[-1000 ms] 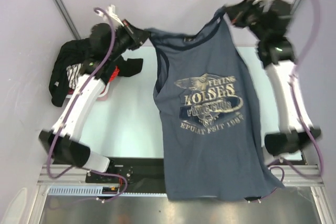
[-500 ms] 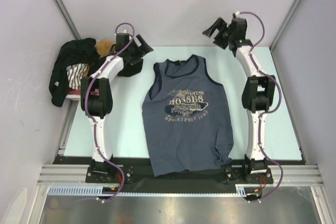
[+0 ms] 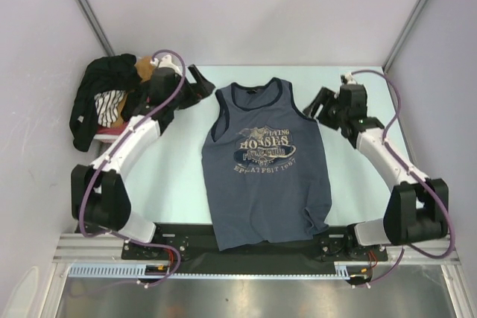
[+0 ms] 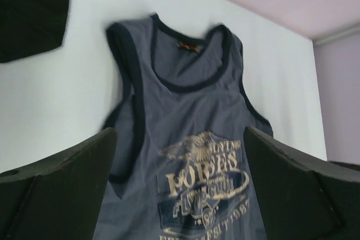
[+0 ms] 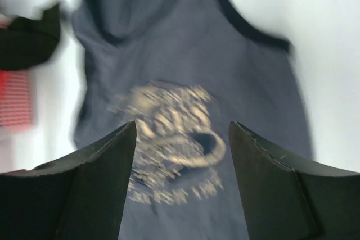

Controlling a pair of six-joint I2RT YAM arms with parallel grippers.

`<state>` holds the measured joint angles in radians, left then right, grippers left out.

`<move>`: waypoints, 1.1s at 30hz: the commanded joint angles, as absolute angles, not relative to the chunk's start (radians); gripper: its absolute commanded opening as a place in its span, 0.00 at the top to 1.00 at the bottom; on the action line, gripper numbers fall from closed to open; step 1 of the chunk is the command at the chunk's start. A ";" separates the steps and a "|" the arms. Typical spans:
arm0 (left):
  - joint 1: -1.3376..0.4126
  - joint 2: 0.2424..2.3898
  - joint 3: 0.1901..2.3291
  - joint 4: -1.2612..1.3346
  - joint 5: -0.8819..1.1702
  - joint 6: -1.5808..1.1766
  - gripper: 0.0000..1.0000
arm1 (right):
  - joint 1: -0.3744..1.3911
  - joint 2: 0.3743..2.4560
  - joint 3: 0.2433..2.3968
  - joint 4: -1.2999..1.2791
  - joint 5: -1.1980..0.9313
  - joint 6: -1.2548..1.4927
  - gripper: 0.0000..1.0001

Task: Fold and stack the tank tops
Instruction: Flatten the tank top out

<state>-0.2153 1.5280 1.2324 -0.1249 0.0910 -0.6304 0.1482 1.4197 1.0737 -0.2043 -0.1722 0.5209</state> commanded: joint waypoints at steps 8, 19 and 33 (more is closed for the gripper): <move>-0.368 1.786 1.408 -0.208 0.103 -0.439 0.00 | 0.257 1.117 0.715 -0.451 0.159 0.633 0.00; -0.362 2.210 1.821 -0.399 -0.052 -0.420 0.00 | 0.406 0.946 0.532 -0.743 0.295 0.945 0.14; -0.272 2.370 1.936 -0.339 0.049 -0.511 0.16 | 0.480 1.024 0.463 -0.664 0.290 1.014 0.45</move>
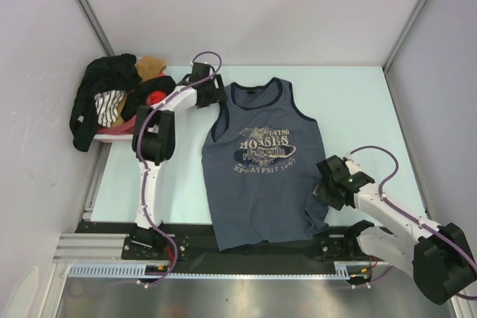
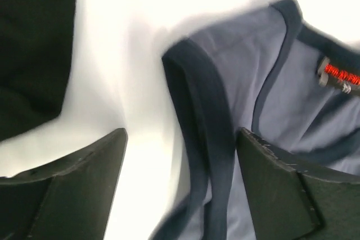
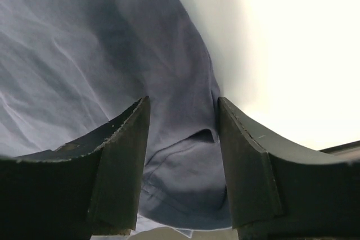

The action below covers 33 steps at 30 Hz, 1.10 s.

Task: Fold and stack the tank tops
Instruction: Flatten the tank top out

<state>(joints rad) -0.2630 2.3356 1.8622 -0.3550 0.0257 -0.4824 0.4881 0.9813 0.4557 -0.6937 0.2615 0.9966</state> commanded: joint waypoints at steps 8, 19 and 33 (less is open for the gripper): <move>-0.268 2.519 2.164 -0.376 0.101 -0.518 0.55 | 0.457 1.106 0.480 -0.594 0.275 0.976 0.89; -0.115 2.300 1.623 -0.013 0.114 -0.738 1.00 | 0.111 1.297 0.685 -0.451 0.239 0.813 1.00; -0.014 1.689 0.674 0.503 0.003 -0.920 1.00 | -0.103 2.120 1.639 -0.460 0.189 0.749 1.00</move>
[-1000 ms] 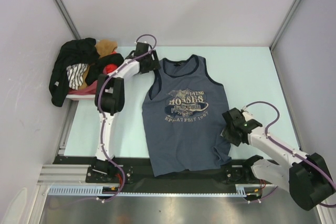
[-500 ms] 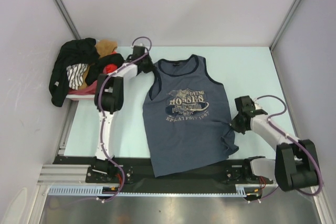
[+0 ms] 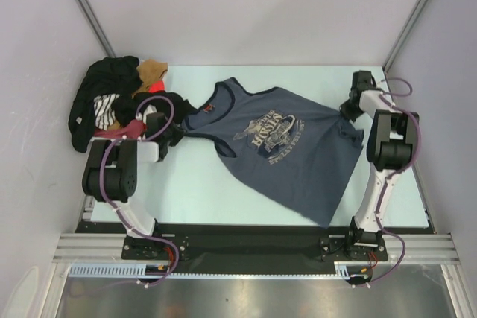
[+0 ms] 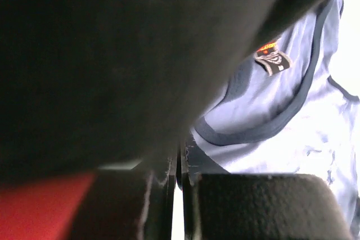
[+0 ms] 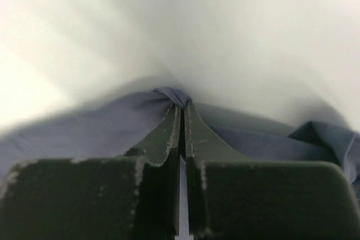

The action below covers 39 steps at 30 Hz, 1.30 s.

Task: Fold and stack the tank tops
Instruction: Flatten the tank top out

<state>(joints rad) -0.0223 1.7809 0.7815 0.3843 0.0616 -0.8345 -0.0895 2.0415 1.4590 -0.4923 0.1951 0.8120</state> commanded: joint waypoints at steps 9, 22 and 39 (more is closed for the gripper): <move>-0.063 1.494 0.316 0.733 -0.124 -1.037 1.00 | -0.135 2.579 2.376 -0.629 -0.045 0.675 0.10; 0.044 1.258 0.423 0.374 -0.244 -0.922 1.00 | -0.140 2.080 1.686 -0.365 0.084 0.502 0.03; 0.063 1.318 0.451 0.299 -0.276 -0.946 0.77 | -0.071 1.919 1.390 -0.200 -0.153 0.521 0.16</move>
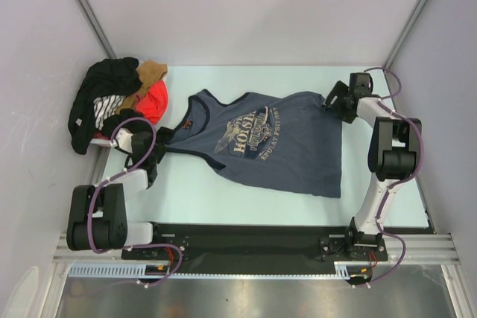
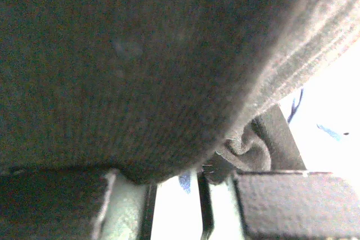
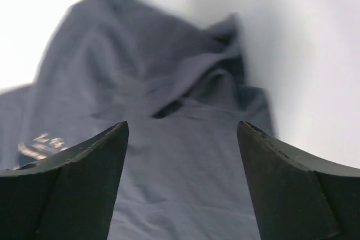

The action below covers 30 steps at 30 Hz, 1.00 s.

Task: Fold and stack the tank tops
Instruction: Flatten the tank top out

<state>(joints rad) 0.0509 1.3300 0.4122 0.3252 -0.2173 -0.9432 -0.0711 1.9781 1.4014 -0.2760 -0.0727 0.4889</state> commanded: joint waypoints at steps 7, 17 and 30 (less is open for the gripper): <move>0.063 1.318 0.443 0.313 -0.270 -0.934 0.77 | -0.061 1.977 1.385 -0.127 -0.181 0.607 0.29; 0.061 1.322 0.437 0.331 -0.270 -0.927 0.80 | -0.072 2.066 1.503 -0.109 -0.181 0.647 0.76; 0.063 1.335 0.446 0.334 -0.262 -0.920 0.81 | -0.181 2.207 1.666 -0.081 -0.222 0.741 1.00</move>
<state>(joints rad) 0.0509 1.3300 0.4149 0.3111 -0.2337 -0.9409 -0.1200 2.1429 1.5955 -0.1314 -0.1905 0.6708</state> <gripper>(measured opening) 0.190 0.009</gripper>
